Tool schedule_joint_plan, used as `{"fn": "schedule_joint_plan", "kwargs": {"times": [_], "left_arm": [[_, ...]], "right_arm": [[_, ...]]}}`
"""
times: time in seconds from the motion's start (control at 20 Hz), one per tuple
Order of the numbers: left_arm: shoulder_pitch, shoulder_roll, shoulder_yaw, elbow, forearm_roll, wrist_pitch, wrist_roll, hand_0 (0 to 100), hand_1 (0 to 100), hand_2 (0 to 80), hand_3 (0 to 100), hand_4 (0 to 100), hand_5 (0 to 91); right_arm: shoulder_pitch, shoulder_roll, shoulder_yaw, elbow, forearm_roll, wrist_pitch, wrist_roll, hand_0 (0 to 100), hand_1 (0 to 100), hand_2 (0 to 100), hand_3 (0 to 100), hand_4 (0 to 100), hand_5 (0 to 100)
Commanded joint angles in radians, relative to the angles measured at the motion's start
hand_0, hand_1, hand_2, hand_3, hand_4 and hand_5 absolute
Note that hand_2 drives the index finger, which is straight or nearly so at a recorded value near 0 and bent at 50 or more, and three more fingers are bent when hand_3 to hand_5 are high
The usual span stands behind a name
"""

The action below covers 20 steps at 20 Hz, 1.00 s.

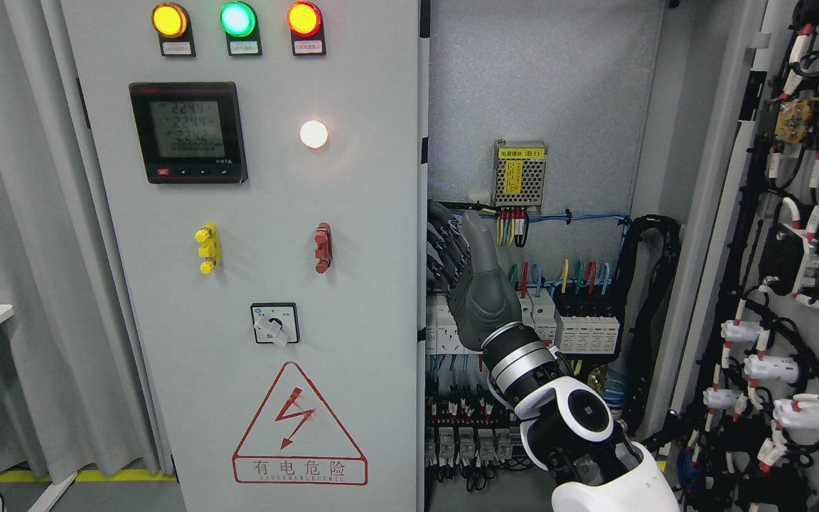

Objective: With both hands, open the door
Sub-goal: 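Hook right hand fingers behind the indicator-light door's edge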

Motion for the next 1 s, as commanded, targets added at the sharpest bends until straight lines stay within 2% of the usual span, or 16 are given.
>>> {"fn": "schedule_joint_plan", "kwargs": {"times": [0.0, 0.1, 0.65, 0.75, 0.95], "left_arm": [[-0.015, 0.018, -0.001, -0.003, 0.000, 0.000, 0.000, 29, 0, 2.7, 3, 4, 0.0], [-0.017, 0.020, -0.001, -0.003, 0.000, 0.000, 0.000, 29, 0, 2.7, 3, 4, 0.0], [-0.017, 0.020, 0.001, -0.004, 0.000, 0.000, 0.000, 30, 0, 2.6, 3, 4, 0.0], [-0.018, 0.021, 0.001, -0.004, 0.000, 0.000, 0.000, 30, 0, 2.7, 3, 4, 0.0], [-0.020, 0.021, 0.001, -0.004, 0.000, 0.000, 0.000, 30, 0, 2.7, 3, 4, 0.0]], "right_arm": [[-0.018, 0.000, 0.018, 0.033, -0.026, 0.007, 0.002, 22, 0, 0, 0, 0, 0], [-0.025, 0.000, 0.028, 0.033, -0.026, 0.007, 0.023, 22, 0, 0, 0, 0, 0], [-0.030, 0.000, 0.019, 0.033, -0.046, 0.006, 0.032, 22, 0, 0, 0, 0, 0], [-0.030, 0.000, 0.018, 0.031, -0.052, 0.007, 0.060, 22, 0, 0, 0, 0, 0], [-0.030, 0.000, 0.001, 0.033, -0.053, 0.007, 0.066, 22, 0, 0, 0, 0, 0]]}}
